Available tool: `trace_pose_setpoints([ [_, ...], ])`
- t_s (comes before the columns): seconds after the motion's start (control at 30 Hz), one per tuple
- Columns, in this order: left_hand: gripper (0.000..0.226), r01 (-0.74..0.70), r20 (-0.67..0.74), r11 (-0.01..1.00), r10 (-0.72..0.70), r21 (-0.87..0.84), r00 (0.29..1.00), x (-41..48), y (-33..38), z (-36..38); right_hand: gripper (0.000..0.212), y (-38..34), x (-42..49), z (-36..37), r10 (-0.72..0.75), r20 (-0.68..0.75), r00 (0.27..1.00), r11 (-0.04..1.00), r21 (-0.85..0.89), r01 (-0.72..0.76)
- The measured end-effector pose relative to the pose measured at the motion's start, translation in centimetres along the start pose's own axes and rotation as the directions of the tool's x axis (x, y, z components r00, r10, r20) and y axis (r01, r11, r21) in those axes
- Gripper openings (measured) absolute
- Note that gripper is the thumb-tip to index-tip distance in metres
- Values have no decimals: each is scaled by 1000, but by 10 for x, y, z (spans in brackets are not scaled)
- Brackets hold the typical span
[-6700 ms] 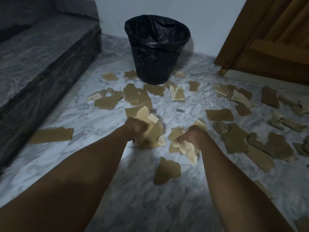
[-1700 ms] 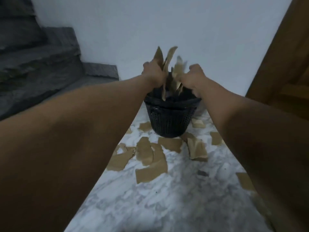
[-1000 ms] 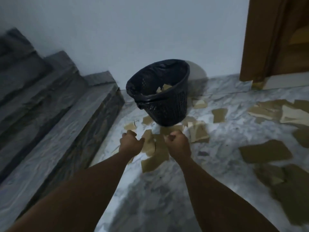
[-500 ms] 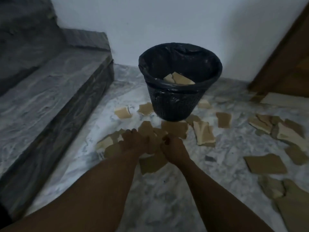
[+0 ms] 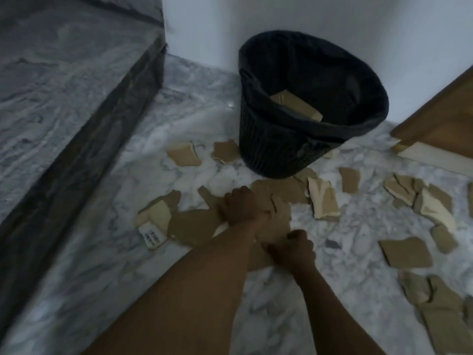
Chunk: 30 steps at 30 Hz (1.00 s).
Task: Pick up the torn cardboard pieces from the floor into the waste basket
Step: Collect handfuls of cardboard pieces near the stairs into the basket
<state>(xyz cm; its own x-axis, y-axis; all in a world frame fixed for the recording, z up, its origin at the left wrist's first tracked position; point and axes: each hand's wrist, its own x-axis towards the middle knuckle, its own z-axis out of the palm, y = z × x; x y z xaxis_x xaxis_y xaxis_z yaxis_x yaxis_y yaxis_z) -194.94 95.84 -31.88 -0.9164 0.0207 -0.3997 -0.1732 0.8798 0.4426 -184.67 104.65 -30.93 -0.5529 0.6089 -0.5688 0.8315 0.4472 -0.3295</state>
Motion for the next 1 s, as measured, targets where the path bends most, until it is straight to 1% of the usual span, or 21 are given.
trace_pose_setpoints([
  [0.07, 60, 33, 40, 999, -33, 4, 999, -8, -2, 3, 86, 3, 11, -2, -11, 75, 997, 988, -151, 22],
  [0.1, 59, 62, 68, 998, -61, -8, 996, -14, -1, 0, 86, 7, 18, -2, -24, 99, 995, 984, -171, 41],
  [0.17, 58, 42, 80, 999, -42, 8, 996, -25, 2, -5, 74, 18, 30, -2, -42, 143, 989, 996, -74, 53],
  [0.23, 70, -20, 80, 1000, 19, 10, 997, -34, 5, -8, 58, 26, 39, 1, -101, 142, 985, 995, 34, 98],
  [0.27, 76, -39, 73, 999, 40, -8, 997, -39, 7, -8, 55, 29, 40, 3, -133, 135, 982, 990, 64, 126],
  [0.3, 79, -47, 53, 999, 48, -25, 997, -43, 9, -6, 52, 29, 33, 1, -166, 119, 979, 985, 62, 160],
  [0.37, 76, -36, -8, 998, 35, -59, 999, -53, 16, -4, 40, 25, 8, -7, -242, 83, 967, 970, 27, 240],
  [0.43, 75, -60, -40, 983, 54, -172, 998, -62, 20, -1, 33, 33, -4, -14, -301, 69, 951, 954, 39, 299],
  [0.5, 72, -99, 30, 938, 116, -333, 993, -70, 20, -4, 39, 44, -13, -24, -280, 87, 956, 957, 111, 270],
  [0.53, 59, -120, 62, 919, 154, -374, 986, -73, 18, -10, 40, 48, -19, -33, -257, 132, 957, 962, 136, 239],
  [0.57, 41, -144, 82, 913, 188, -382, 979, -72, 16, -19, 37, 52, -22, -41, -238, 195, 951, 966, 151, 211],
  [0.6, 24, -166, 83, 907, 213, -387, 973, -70, 14, -28, 31, 52, -27, -50, -198, 275, 941, 972, 178, 153],
  [0.63, 14, -168, 82, 904, 216, -393, 973, -67, 10, -39, 26, 52, -30, -58, -152, 351, 924, 973, 220, 76],
  [0.7, 19, -150, 40, 907, 180, -393, 983, -63, -6, -61, 20, 44, -37, -68, -107, 393, 913, 952, 307, -20],
  [0.8, 35, -35, -25, 910, 27, -413, 999, -63, -40, -94, 13, 25, -42, -75, -94, 280, 955, 905, 423, -35],
  [0.83, 48, 18, -7, 933, -22, -361, 1000, -63, -53, -103, 13, 18, -42, -74, -89, 227, 970, 901, 433, -19],
  [0.87, 64, 49, 49, 966, -37, -252, 998, -65, -65, -111, 13, 12, -41, -73, -97, 169, 981, 905, 426, 17],
  [0.9, 75, 52, 109, 991, -38, -126, 993, -63, -78, -117, 13, 6, -40, -69, -115, 107, 988, 921, 384, 65],
  [0.93, 77, 32, 150, 999, -27, -29, 988, -62, -92, -120, 15, 1, -39, -66, -144, 55, 988, 943, 310, 120],
  [0.97, 76, 27, 166, 999, -29, 18, 986, -62, -104, -121, 22, -2, -37, -59, -162, 28, 986, 969, 192, 153],
  [1.0, 76, 29, 173, 999, -34, 34, 984, -62, -116, -120, 38, -4, -35, -51, -152, -5, 988, 987, 55, 152],
])
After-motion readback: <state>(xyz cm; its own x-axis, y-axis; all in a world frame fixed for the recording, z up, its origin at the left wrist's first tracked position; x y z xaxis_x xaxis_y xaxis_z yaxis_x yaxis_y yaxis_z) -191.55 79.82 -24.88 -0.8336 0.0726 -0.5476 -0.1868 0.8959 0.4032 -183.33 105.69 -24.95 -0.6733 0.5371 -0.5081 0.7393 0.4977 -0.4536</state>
